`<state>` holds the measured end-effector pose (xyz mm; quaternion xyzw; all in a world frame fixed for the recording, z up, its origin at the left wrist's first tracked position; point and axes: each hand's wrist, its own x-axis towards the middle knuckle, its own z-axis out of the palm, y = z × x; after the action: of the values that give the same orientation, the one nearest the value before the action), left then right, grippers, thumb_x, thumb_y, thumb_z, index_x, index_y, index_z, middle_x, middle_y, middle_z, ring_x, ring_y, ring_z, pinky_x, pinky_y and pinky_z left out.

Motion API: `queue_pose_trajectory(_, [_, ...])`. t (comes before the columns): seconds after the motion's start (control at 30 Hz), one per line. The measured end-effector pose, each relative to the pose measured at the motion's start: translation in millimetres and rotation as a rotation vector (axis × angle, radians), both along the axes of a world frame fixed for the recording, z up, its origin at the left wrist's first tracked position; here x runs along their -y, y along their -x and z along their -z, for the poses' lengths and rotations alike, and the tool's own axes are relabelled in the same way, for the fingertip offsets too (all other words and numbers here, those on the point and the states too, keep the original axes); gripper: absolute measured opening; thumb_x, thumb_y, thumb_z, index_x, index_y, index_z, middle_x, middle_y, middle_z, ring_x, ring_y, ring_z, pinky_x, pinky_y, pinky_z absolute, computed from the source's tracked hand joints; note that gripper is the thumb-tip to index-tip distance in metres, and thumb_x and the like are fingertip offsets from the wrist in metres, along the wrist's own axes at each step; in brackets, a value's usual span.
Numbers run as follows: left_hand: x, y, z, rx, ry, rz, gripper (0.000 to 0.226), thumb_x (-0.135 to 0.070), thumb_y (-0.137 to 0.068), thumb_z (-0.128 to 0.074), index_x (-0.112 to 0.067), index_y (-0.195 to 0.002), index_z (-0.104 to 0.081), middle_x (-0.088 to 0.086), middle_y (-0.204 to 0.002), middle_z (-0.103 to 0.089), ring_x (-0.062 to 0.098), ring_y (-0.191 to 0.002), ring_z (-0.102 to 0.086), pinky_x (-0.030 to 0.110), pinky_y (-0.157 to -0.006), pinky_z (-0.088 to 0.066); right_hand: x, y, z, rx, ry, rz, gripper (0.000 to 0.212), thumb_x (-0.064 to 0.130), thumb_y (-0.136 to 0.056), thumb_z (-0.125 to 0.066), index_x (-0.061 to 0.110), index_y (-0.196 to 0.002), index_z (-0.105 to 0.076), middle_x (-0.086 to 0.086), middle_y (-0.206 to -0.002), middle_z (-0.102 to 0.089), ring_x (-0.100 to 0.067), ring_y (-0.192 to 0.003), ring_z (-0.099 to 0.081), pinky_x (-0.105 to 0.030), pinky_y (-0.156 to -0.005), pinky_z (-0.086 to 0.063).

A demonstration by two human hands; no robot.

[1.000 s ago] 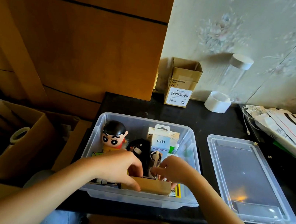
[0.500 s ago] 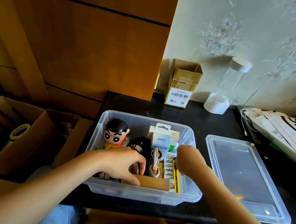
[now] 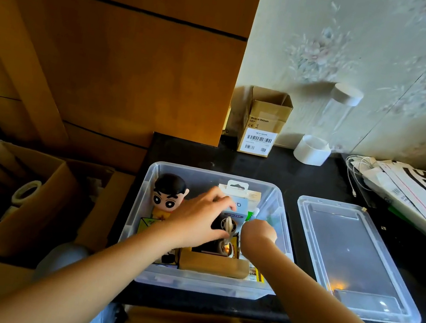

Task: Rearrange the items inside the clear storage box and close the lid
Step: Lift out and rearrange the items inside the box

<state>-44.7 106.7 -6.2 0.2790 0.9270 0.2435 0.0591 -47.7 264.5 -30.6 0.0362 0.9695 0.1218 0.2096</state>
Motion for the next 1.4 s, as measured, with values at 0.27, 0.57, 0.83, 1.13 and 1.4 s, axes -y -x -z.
queue_pose_trajectory(0.27, [-17,11,17,-0.014,0.153,0.096,0.061,-0.046,-0.076,-0.073,-0.033,-0.131,-0.048,-0.008,-0.139,-0.037,0.019,-0.118,-0.046,0.027,-0.08,-0.036,-7,-3,8,0.046,0.013,0.019,0.026,0.011,-0.094,-0.05,0.008,-0.12,-0.056,-0.007,-0.119,-0.06,-0.02,-0.108,-0.058,-0.025,-0.084,-0.049])
queue_pose_trajectory(0.57, [-14,11,24,0.002,0.09,0.082,0.047,-0.036,-0.078,-0.074,-0.027,-0.12,-0.057,-0.008,-0.147,-0.031,0.019,-0.124,-0.046,0.025,-0.083,-0.036,-8,2,9,-0.004,0.068,0.045,0.024,0.012,-0.094,-0.051,0.007,-0.116,-0.057,-0.008,-0.113,-0.063,-0.021,-0.103,-0.061,-0.026,-0.082,-0.05])
queue_pose_trajectory(0.83, [-13,11,26,0.022,0.08,0.085,0.048,-0.036,-0.079,-0.073,-0.025,-0.121,-0.054,-0.009,-0.148,-0.026,0.017,-0.118,-0.049,0.023,-0.08,-0.038,-6,7,11,-0.015,0.031,0.051,0.026,0.008,-0.094,-0.051,0.007,-0.119,-0.057,-0.007,-0.114,-0.063,-0.021,-0.103,-0.062,-0.024,-0.079,-0.05])
queue_pose_trajectory(1.13, [-11,11,25,0.046,0.072,0.092,0.058,-0.039,-0.078,-0.074,-0.029,-0.129,-0.048,-0.011,-0.148,-0.024,0.018,-0.12,-0.049,0.024,-0.081,-0.039,-5,5,7,-0.033,0.069,0.038,0.026,0.008,-0.093,-0.051,0.007,-0.119,-0.056,-0.008,-0.113,-0.063,-0.021,-0.103,-0.062,-0.024,-0.078,-0.049])
queue_pose_trajectory(1.4, [43,5,2,-0.064,-0.164,-0.176,0.031,-0.025,-0.087,-0.065,-0.024,-0.117,-0.06,-0.011,-0.124,-0.049,0.01,-0.106,-0.054,0.029,-0.091,-0.047,-22,-3,-17,-0.045,0.458,0.037,0.03,0.03,-0.095,-0.049,0.006,-0.079,-0.06,-0.006,-0.076,-0.066,-0.018,-0.072,-0.066,-0.02,-0.065,-0.053])
